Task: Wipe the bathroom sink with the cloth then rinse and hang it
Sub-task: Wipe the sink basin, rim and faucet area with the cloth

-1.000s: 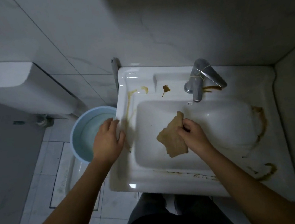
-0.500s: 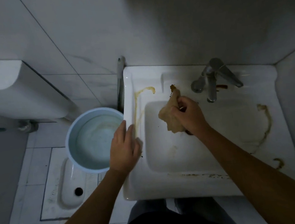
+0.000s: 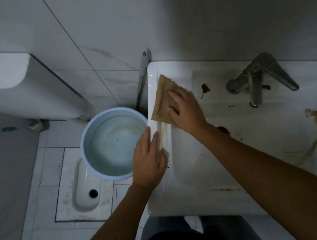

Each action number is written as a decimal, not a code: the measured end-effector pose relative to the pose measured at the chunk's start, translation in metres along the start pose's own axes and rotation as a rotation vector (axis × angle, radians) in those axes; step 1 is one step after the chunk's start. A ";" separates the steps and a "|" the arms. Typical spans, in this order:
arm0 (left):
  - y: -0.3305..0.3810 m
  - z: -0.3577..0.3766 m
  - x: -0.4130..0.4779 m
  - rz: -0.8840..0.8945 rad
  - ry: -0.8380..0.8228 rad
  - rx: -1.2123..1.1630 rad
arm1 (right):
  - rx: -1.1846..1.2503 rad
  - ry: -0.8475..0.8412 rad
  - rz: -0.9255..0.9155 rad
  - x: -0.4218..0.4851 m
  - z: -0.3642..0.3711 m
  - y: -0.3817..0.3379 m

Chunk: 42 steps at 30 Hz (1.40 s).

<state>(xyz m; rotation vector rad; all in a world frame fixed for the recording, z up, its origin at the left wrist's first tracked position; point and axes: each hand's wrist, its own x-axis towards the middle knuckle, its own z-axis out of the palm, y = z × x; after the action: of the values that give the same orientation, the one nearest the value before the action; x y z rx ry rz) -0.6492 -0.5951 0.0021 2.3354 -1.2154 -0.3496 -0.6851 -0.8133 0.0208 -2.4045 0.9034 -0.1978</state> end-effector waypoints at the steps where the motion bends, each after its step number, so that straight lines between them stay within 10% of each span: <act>1: 0.000 0.000 0.000 -0.002 0.002 -0.002 | -0.045 0.018 -0.012 0.001 0.005 0.002; 33: 0.022 0.007 -0.052 -0.025 0.053 0.183 | -0.208 -0.156 -0.492 -0.010 0.008 0.048; 42: 0.024 0.008 -0.052 -0.029 0.080 0.230 | -0.081 0.034 -0.245 -0.029 0.036 0.013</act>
<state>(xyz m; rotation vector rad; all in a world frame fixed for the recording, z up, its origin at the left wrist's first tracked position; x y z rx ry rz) -0.6988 -0.5668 0.0078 2.5366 -1.2410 -0.1304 -0.7029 -0.7865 -0.0152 -2.5914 0.6404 -0.2994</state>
